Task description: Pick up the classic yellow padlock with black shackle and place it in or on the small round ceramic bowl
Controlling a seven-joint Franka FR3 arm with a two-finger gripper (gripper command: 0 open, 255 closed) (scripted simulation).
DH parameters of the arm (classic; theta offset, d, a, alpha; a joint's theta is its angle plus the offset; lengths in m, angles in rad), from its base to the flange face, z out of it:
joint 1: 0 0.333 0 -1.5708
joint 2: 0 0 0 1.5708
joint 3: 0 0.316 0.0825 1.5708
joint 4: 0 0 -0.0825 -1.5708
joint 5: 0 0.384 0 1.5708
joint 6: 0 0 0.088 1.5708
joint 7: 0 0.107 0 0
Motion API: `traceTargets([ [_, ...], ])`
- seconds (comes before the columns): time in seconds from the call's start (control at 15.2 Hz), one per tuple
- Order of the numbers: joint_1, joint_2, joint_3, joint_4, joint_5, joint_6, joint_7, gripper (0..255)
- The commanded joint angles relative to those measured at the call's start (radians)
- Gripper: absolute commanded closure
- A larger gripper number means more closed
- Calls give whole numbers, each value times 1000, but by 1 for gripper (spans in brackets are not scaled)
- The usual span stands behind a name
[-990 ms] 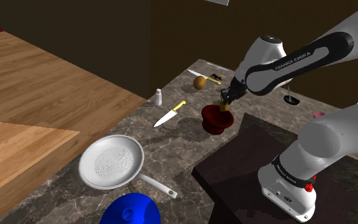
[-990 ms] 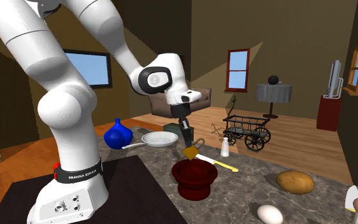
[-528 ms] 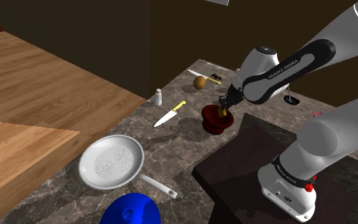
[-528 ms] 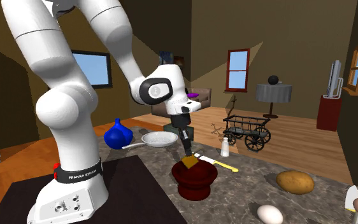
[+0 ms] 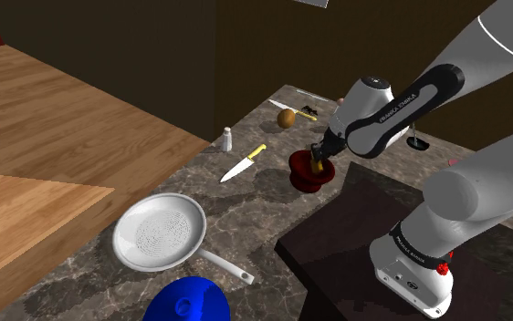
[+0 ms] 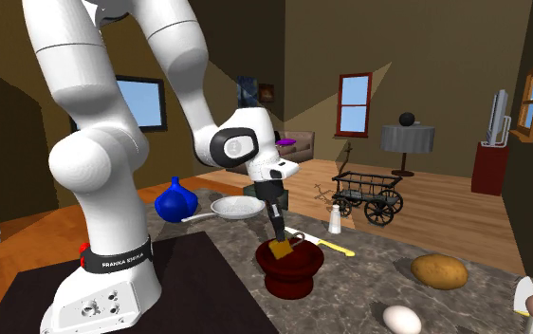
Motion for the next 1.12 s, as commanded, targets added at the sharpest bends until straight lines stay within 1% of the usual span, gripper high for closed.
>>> traceTargets([
  [0.0,-1,1,1,-1,-1,2,1,255],
  [0.2,-1,1,1,-1,-1,2,1,255],
  [0.26,-1,1,1,-1,-1,2,1,0],
  [0.59,-1,1,1,-1,-1,2,1,0],
  [0.66,49,-61,-32,-9,51,-52,-35,0],
  [0.79,109,-180,-71,-18,105,-163,-73,0],
  [0.86,125,-225,-81,-19,117,-208,-81,0],
  [1.06,125,-225,-82,-19,117,-208,-81,0],
])
